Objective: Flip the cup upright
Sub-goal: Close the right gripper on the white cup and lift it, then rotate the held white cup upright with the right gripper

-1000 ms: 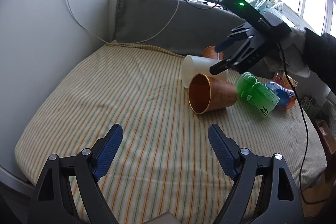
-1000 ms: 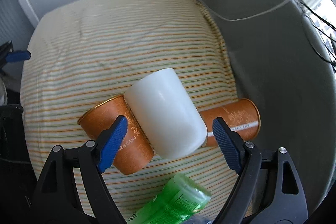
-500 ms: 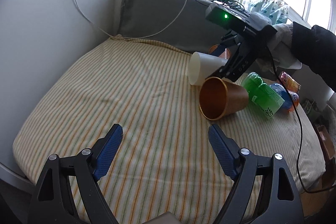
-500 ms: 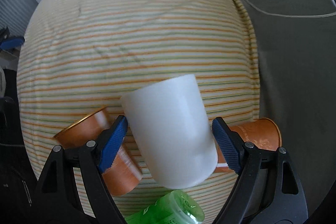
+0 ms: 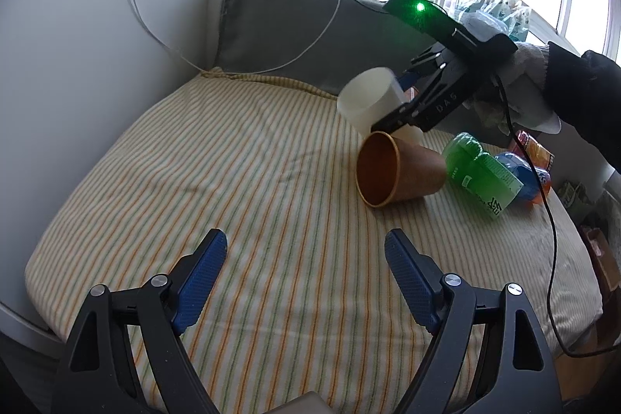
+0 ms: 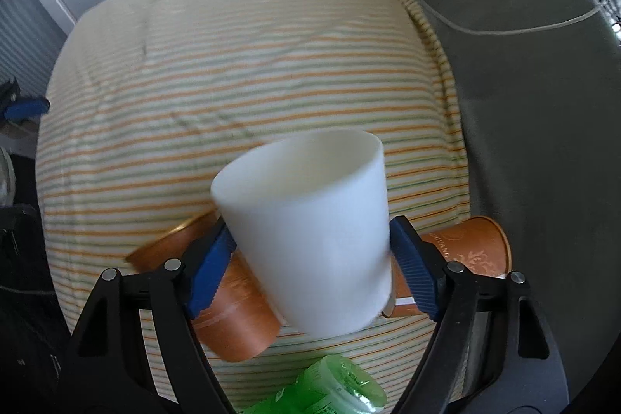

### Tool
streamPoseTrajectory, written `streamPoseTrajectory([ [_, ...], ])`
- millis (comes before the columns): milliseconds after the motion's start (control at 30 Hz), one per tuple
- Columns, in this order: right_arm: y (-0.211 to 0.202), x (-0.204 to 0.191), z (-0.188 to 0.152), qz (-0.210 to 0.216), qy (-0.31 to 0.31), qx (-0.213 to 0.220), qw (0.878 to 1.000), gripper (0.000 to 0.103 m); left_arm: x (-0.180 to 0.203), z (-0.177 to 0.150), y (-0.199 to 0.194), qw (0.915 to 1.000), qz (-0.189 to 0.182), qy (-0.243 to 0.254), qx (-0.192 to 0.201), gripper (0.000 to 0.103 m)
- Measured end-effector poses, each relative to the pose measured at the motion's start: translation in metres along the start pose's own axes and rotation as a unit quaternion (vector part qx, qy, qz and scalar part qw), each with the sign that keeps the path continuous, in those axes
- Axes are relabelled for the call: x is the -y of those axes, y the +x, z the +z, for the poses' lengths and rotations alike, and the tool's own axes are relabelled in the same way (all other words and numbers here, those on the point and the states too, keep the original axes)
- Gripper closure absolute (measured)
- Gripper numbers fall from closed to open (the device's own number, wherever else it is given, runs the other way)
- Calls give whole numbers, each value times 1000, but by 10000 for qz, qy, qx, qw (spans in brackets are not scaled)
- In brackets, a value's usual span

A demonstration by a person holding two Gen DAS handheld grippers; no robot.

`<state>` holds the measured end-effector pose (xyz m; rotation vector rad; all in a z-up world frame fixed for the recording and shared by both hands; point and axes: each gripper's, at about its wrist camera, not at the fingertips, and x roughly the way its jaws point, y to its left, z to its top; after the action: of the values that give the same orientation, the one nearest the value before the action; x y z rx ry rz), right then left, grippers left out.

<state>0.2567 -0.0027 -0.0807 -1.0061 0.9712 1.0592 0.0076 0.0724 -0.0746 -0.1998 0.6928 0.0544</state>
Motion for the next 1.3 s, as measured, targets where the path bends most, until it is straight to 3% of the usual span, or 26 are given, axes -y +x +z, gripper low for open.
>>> streamPoseTrajectory([
  [467, -63, -24, -9, -178, 407, 800, 9958, 24, 12, -3, -27, 9996, -75, 146, 238, 19],
  [600, -84, -40, -23, -130, 555, 1054, 9928, 24, 15, -5, -35, 9993, -121, 197, 297, 19],
  [833, -106, -65, -60, 281, 1402, 1414, 9796, 24, 21, -10, -48, 9987, -190, 316, 361, 19],
  [1000, -98, -77, -101, 977, 2523, 1552, 9501, 24, 26, -13, -56, 9979, -279, 446, 378, 19],
  [1067, -89, -82, -121, 1386, 2986, 1546, 9315, 24, 29, -15, -58, 9975, -322, 508, 361, 19],
  [1133, -79, -86, -138, 1862, 3342, 1594, 9101, 24, 31, -16, -59, 9973, -373, 540, 333, 19],
  [1233, -57, -90, -164, 2761, 3928, 1592, 8626, 24, 34, -18, -60, 9970, -462, 552, 272, 19],
  [1300, -42, -93, -175, 3136, 4157, 1526, 8400, 24, 34, -19, -60, 9969, -493, 556, 253, 19],
])
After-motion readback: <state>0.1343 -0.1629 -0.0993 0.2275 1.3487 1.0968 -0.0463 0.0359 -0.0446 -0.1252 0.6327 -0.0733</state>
